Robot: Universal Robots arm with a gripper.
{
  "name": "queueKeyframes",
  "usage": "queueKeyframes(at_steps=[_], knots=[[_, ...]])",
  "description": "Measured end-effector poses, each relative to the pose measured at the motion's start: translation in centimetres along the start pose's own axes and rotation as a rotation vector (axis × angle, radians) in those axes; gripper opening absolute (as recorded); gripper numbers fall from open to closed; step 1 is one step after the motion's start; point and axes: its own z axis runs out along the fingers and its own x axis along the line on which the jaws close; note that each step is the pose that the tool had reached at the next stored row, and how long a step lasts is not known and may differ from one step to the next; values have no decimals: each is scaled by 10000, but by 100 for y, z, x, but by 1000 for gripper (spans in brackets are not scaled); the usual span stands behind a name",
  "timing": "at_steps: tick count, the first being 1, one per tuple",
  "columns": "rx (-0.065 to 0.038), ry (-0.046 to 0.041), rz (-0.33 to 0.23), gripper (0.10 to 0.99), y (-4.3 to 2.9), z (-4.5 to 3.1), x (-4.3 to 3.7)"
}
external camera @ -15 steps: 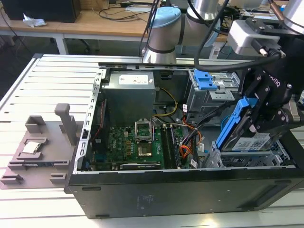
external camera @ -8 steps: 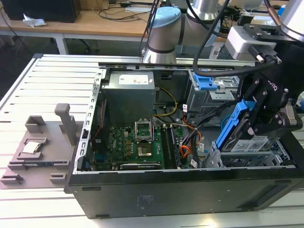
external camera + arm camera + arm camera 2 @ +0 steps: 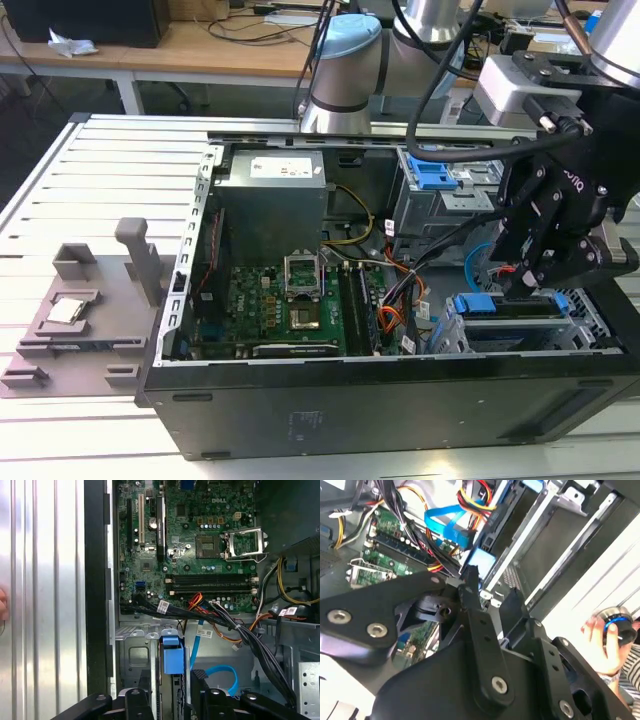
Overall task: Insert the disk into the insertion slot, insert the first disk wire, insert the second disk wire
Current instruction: 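Insert the disk into the insertion slot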
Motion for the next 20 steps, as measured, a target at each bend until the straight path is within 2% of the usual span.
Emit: queueKeyframes(at_steps=[5, 10, 20], knots=[[-1, 1, 0, 427, 0, 2, 0], [0, 1, 1, 118, 0, 4, 0], [0, 0, -1, 106, -11, 7, -2]])
